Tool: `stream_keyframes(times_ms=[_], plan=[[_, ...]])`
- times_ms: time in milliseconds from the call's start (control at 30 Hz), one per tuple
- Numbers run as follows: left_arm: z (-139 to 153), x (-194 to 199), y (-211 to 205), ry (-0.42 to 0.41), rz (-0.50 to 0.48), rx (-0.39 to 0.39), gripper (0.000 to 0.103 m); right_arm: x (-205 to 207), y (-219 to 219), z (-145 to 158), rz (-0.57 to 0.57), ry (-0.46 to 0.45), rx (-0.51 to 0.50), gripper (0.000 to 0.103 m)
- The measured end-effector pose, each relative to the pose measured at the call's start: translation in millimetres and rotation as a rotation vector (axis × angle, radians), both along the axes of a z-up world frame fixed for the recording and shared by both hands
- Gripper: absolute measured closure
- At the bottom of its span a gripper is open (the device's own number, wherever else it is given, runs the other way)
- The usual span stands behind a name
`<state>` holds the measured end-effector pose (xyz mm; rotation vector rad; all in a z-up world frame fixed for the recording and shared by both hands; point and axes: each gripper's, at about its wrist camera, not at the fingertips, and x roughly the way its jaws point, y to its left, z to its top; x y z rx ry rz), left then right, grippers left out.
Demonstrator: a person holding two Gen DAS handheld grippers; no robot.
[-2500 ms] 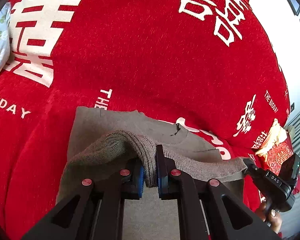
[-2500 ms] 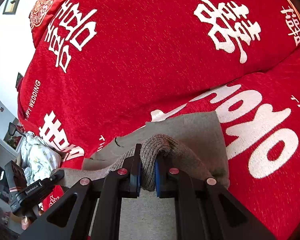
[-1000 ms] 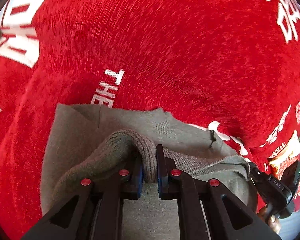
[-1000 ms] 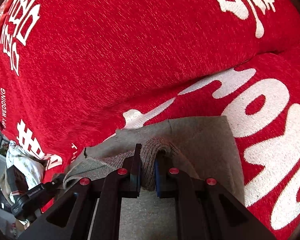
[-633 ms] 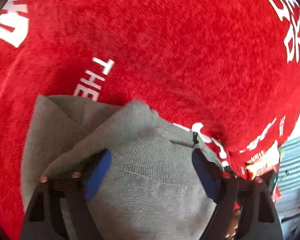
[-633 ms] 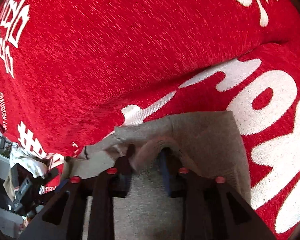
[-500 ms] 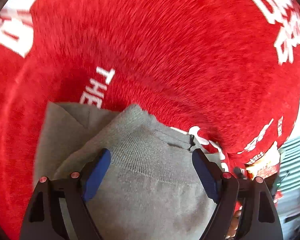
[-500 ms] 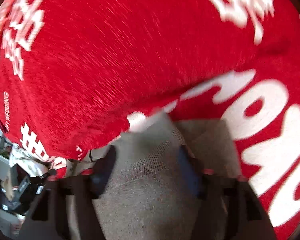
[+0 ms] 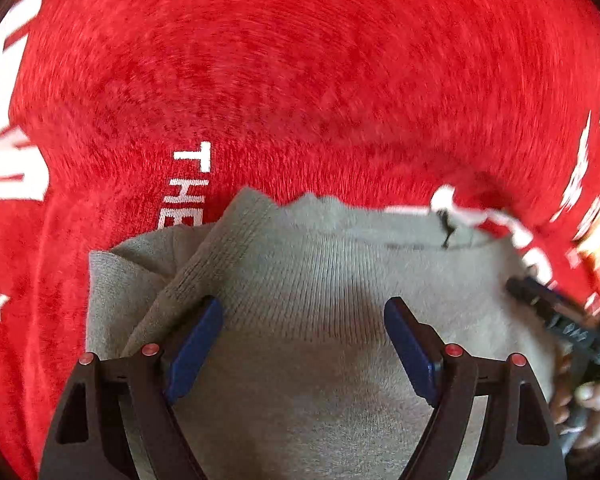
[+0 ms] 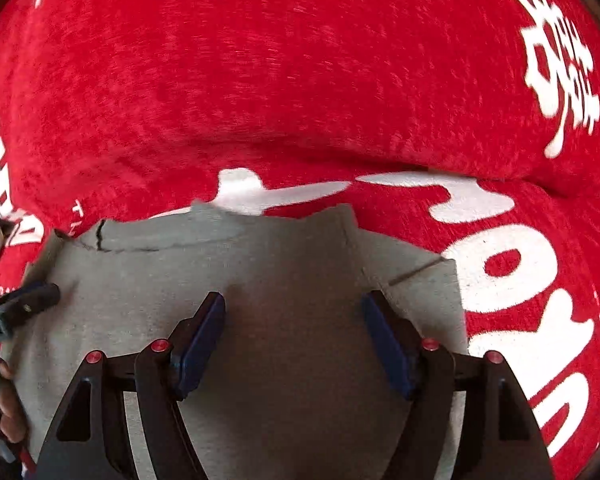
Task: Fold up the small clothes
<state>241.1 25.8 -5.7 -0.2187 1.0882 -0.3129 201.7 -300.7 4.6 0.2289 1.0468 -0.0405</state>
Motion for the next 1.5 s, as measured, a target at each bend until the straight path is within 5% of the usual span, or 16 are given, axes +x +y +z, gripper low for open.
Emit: stream_keyframes(times_ms=[167,367,467,600,800,1000,1167,1467,1500], plan=[[5.4,-7.5,34.6,0.006,0.078,-0.164,0.019,-9.4,-3.4,9.7,-0.038,-0.031,-0.002,0.028],[35.2,-56.5,24.8,-0.075,0.04,-0.105,0.019,-61.5,46.9,41.1,0.101,-0.128,-0.008,0.023],[30.3,-76.4,-2.4,-0.097,-0.007,0.054,0.019,-79.1,83.5,31.8,0.208,-0.101,-0.086,0.023],[12.8,-100.1,0.3,-0.117,-0.007,0.204,0.019,-96.0,76.9,17.0,0.178,-0.085,-0.181,0.023],[24.8,-143.0,27.2,-0.133,0.055,0.124,0.019,-132.5,54.3,43.4,0.047,-0.128,-0.112,0.022],[5.5,-168.2,15.9,-0.101,0.032,0.164,0.019,-164.1,89.0,16.9,0.151,-0.069,-0.145,0.022],[9.0,-212.4,27.1,-0.154,0.018,0.209,0.019,-198.6,70.8,13.2,0.113,-0.136,-0.137,0.02],[4.9,-246.1,83.9,-0.088,0.154,-0.018,0.019,-208.5,64.3,38.2,0.046,-0.131,-0.095,0.019],[4.6,-244.0,87.6,-0.08,0.15,-0.065,0.011,-206.7,66.9,38.5,0.049,-0.129,-0.09,0.019]])
